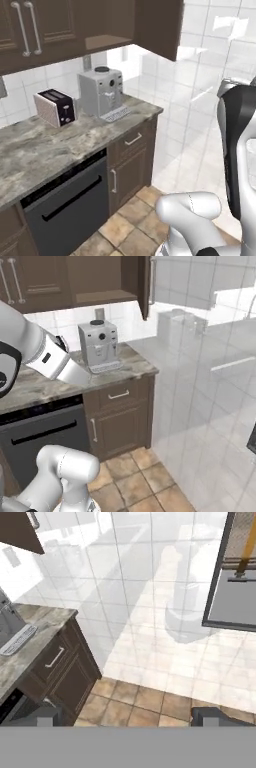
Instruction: Close all open cabinet doors.
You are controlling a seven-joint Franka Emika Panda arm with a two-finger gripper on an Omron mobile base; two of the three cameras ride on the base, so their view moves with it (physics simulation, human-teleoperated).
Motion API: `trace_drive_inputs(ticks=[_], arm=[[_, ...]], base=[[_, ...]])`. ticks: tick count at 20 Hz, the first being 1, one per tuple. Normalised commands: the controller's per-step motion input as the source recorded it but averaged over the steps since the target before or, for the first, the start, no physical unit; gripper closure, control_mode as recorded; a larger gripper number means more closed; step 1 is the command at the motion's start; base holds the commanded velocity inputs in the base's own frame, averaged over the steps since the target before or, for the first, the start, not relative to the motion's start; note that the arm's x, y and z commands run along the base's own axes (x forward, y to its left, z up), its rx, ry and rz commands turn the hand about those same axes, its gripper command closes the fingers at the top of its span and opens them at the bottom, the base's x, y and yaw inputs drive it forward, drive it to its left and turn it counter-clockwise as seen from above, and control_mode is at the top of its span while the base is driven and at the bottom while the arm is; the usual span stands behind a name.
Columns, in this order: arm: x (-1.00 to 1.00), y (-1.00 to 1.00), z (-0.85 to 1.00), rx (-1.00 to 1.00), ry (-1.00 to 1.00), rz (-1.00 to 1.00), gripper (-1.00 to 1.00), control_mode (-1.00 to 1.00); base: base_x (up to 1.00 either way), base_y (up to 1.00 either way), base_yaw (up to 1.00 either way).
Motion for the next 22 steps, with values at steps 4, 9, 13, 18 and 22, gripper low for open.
trace_drive_inputs(ticks=[4, 9, 13, 18, 22], arm=[[0.0, 0.0, 0.0, 0.0, 0.0, 0.0, -1.0, 1.0], [0.0, 0.0, 0.0, 0.0, 0.0, 0.0, -1.0, 1.0], [0.0, 0.0, 0.0, 0.0, 0.0, 0.0, -1.0, 1.0], [0.0, 0.0, 0.0, 0.0, 0.0, 0.0, -1.0, 1.0], [0.0, 0.0, 0.0, 0.0, 0.0, 0.0, -1.0, 1.0]], base=[[-0.01, -0.3, 0.51], [0.26, -0.01, 0.54], [0.23, -0.05, 0.43], [0.1, -0.03, 0.04], [0.16, -0.13, 0.01]])
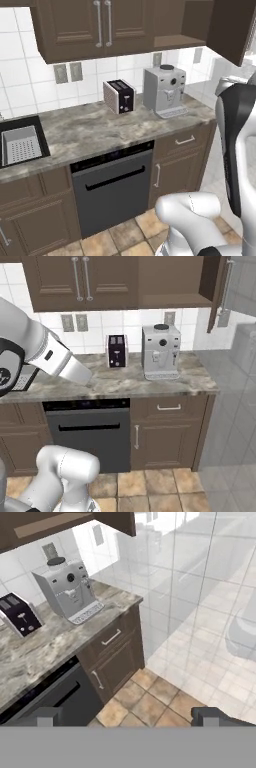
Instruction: Close all open cabinet doors.
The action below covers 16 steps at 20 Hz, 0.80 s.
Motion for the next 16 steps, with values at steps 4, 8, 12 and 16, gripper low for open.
trace_drive_inputs(ticks=[4, 8, 12, 16], arm=[[0.0, 0.0, 0.0, 0.0, 0.0, 0.0, -1.0, 1.0], [0.0, 0.0, 0.0, 0.0, 0.0, 0.0, -1.0, 1.0], [0.0, 0.0, 0.0, 0.0, 0.0, 0.0, -1.0, 1.0], [0.0, 0.0, 0.0, 0.0, 0.0, 0.0, -1.0, 1.0]], base=[[0.42, -0.35, 0.05], [0.82, -0.35, 0.02], [0.92, -0.3, 0.01], [0.88, -0.29, 0.02]])
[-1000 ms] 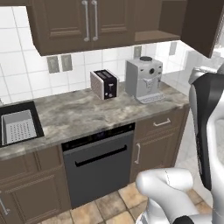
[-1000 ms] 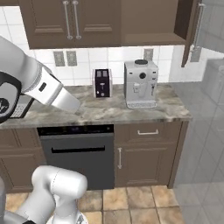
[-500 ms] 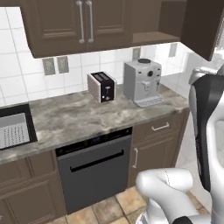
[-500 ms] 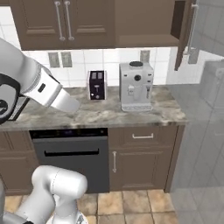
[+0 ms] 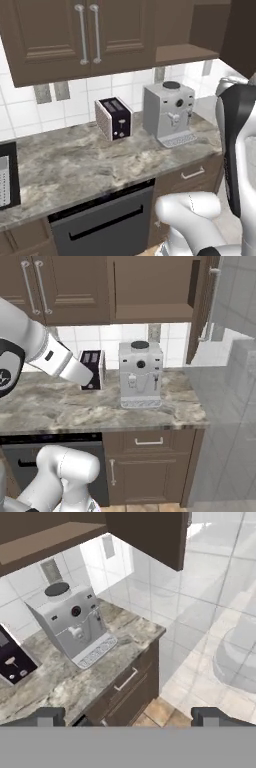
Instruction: Close all open cabinet doors.
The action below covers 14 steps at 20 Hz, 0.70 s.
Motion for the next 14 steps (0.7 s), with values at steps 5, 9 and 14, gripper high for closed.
trace_drive_inputs(ticks=[5, 9, 14], arm=[[0.0, 0.0, 0.0, 0.0, 0.0, 0.0, -1.0, 1.0], [0.0, 0.0, 0.0, 0.0, 0.0, 0.0, -1.0, 1.0], [0.0, 0.0, 0.0, 0.0, 0.0, 0.0, -1.0, 1.0]], base=[[0.78, -0.12, 0.0], [0.23, -0.04, 0.0], [0.0, 0.0, 0.0]])
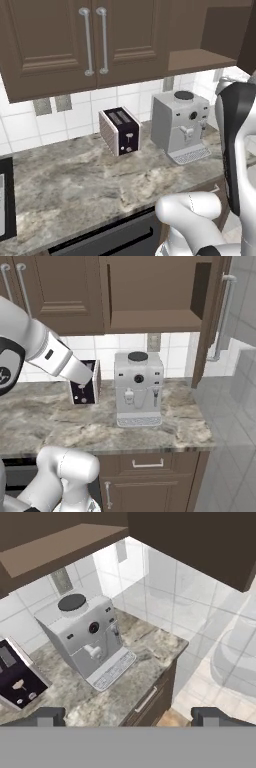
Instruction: Close all open cabinet doors.
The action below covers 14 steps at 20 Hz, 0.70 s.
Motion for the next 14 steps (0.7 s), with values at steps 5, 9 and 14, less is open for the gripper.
trace_drive_inputs(ticks=[5, 9, 14], arm=[[0.0, 0.0, 0.0, 0.0, 0.0, 0.0, -1.0, 1.0], [0.0, 0.0, 0.0, 0.0, 0.0, 0.0, -1.0, 1.0], [0.0, 0.0, 0.0, 0.0, 0.0, 0.0, -1.0, 1.0]], base=[[-0.21, -0.37, 0.0], [-0.31, -0.56, 0.0], [0.04, -0.05, 0.0]])
